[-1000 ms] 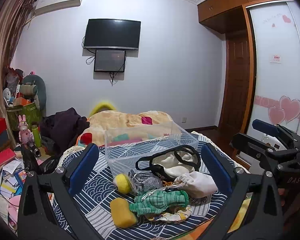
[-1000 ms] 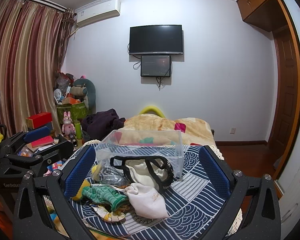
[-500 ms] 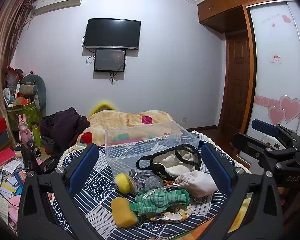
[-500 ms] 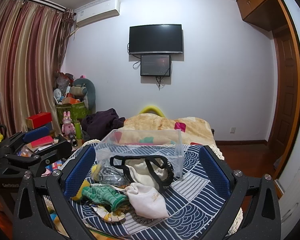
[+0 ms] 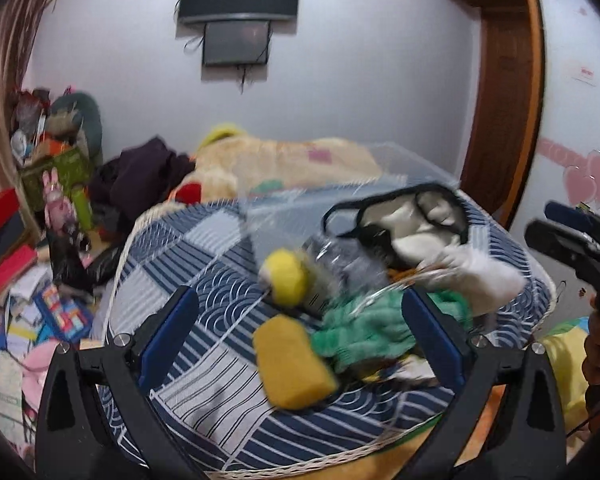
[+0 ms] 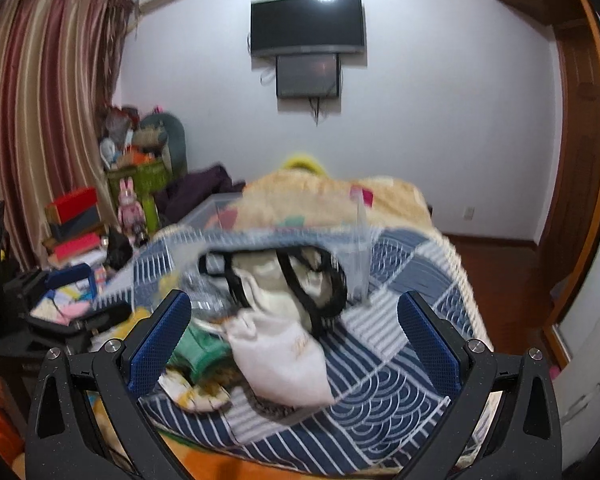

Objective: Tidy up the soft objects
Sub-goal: 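Grasp the yellow sponge with the left tool while the right tool grasps the white drawstring pouch, then carry the sponge into the clear box and open the left tool while the right tool drops the pouch in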

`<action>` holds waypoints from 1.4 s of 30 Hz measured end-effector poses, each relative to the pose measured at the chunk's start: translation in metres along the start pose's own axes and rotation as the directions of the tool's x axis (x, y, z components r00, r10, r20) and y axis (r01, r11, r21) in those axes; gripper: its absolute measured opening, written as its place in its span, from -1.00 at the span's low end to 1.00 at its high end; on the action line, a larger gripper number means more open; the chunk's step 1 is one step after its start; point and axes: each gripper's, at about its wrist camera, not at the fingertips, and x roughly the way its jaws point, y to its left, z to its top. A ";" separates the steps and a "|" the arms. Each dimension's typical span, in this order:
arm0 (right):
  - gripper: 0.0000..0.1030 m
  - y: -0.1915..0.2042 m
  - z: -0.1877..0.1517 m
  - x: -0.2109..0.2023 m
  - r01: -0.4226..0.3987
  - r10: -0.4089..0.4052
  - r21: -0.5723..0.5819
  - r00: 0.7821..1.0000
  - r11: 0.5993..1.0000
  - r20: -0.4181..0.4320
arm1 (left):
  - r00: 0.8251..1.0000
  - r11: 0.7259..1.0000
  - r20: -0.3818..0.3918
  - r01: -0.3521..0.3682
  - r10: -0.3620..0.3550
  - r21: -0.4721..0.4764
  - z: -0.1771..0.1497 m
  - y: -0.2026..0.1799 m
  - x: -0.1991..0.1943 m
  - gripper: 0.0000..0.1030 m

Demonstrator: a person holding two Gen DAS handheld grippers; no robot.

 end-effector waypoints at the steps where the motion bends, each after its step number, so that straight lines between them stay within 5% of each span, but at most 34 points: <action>1: 1.00 -0.001 -0.004 0.006 0.006 -0.006 0.003 1.000 1.000 -0.024 | 1.000 1.000 -0.013 -0.005 0.005 -0.011 -0.001 0.004 0.004 0.98; 4: 0.99 -0.005 -0.012 0.019 -0.003 0.006 0.024 0.995 1.000 -0.100 | 0.999 0.999 -0.048 -0.019 0.017 -0.035 -0.007 0.013 0.013 0.72; 12: 0.79 -0.003 -0.026 0.044 -0.059 0.069 0.048 0.973 0.997 -0.220 | 0.989 0.993 -0.148 -0.021 0.003 -0.116 -0.022 0.035 0.041 0.57; 17: 0.28 -0.001 -0.032 0.050 -0.125 0.137 0.063 0.956 0.990 -0.260 | 0.986 0.993 -0.164 0.022 -0.040 -0.113 -0.025 0.028 0.046 0.35; 22: -0.27 -0.002 -0.033 0.045 -0.133 0.144 0.062 0.957 0.989 -0.252 | 0.977 0.990 -0.185 0.088 -0.108 -0.113 -0.028 0.020 0.050 -0.25; 42: -0.43 -0.011 0.016 -0.009 -0.104 0.105 0.039 0.994 0.994 -0.033 | 0.994 0.993 0.034 0.105 -0.103 -0.059 0.028 0.016 -0.013 -0.28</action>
